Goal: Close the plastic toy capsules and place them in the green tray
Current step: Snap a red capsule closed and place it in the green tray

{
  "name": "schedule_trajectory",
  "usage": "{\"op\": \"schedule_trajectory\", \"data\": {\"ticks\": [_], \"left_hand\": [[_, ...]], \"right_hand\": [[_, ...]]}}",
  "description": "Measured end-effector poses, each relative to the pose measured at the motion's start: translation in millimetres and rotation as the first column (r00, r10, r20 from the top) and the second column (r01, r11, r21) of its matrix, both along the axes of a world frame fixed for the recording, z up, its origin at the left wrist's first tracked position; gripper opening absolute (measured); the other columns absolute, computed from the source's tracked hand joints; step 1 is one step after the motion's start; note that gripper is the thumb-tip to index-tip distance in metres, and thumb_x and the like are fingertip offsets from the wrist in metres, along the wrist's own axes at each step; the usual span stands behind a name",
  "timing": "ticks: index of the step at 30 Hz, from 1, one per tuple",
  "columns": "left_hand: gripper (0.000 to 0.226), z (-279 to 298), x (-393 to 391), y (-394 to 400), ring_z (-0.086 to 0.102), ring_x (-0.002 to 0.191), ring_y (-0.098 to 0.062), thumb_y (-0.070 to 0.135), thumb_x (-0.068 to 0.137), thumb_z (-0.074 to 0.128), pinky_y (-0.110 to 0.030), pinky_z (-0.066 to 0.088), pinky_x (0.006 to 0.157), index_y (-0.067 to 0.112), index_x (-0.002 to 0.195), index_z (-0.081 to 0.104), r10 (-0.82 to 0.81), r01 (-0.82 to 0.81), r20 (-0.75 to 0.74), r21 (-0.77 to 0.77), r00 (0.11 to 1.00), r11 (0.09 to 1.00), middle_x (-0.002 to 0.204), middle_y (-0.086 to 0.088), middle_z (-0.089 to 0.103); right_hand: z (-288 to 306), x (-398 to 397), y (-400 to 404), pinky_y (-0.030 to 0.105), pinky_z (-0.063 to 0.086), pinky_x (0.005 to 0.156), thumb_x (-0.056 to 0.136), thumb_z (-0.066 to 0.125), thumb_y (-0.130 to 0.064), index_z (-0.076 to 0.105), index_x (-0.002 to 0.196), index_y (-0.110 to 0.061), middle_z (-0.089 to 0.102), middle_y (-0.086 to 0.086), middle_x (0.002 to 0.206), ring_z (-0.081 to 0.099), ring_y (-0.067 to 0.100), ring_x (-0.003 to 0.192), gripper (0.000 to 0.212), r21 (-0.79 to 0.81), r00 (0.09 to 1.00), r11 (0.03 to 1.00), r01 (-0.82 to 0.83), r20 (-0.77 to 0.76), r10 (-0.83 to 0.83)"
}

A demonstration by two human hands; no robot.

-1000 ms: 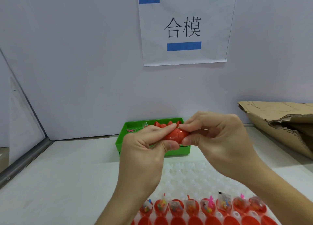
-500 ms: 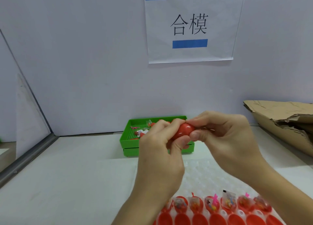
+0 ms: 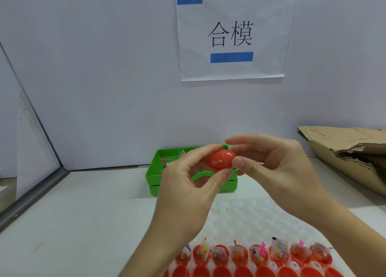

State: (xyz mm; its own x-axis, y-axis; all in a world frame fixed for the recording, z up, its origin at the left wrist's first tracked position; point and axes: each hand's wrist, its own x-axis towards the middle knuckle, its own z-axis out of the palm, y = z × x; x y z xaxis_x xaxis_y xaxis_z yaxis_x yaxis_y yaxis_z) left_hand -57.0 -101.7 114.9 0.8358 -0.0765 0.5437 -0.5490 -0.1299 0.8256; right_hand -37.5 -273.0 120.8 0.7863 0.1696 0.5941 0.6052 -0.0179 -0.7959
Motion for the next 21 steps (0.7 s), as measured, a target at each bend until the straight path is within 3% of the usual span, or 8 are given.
{"op": "schedule_trajectory", "data": {"ticks": [4,13,16,21], "left_hand": [[0.034,0.5,-1.7,-0.6,0.07,0.092,-0.012,0.036,0.073,0.073,-0.033,0.06,0.077,0.026,0.104,0.068,0.002,-0.002,-0.001,-0.02,1.0,1.0,0.095,0.005,0.073],[0.031,0.2,2.1,-2.1,0.067,0.077,-0.003,0.045,0.074,0.066,-0.011,0.051,0.065,0.02,0.092,0.072,0.071,-0.07,0.005,-0.084,0.997,0.994,0.084,0.007,0.074],[0.033,1.5,2.6,-1.6,0.065,0.069,-0.001,0.047,0.076,0.062,-0.011,0.05,0.061,0.02,0.09,0.072,0.065,-0.068,-0.032,-0.09,0.997,0.994,0.081,0.005,0.074],[0.032,0.8,3.0,-0.6,0.074,0.081,-0.014,0.035,0.072,0.072,-0.025,0.06,0.071,0.014,0.095,0.07,-0.094,0.082,-0.129,-0.099,0.987,0.992,0.087,0.0,0.077]], "right_hand": [[0.0,-0.2,1.3,0.021,0.057,0.068,0.082,0.069,-0.035,0.077,0.098,-0.023,0.078,-0.001,0.092,0.074,0.014,0.082,0.021,-0.033,1.0,0.999,0.018,-0.023,-0.019],[-3.2,0.1,5.0,0.026,0.057,0.072,0.082,0.062,-0.045,0.078,0.099,-0.017,0.077,0.009,0.089,0.075,0.026,0.084,0.037,0.017,0.955,0.984,-0.176,-0.24,0.175],[-2.5,0.6,1.2,0.03,0.057,0.072,0.08,0.071,-0.03,0.072,0.106,-0.027,0.075,0.001,0.093,0.073,0.02,0.086,0.026,-0.096,0.987,0.994,-0.043,-0.157,0.027],[0.9,-2.5,-1.0,0.033,0.058,0.073,0.08,0.08,-0.004,0.072,0.109,-0.03,0.068,0.0,0.094,0.068,0.022,0.086,0.039,-0.239,0.997,0.97,-0.05,-0.072,0.034]]}}
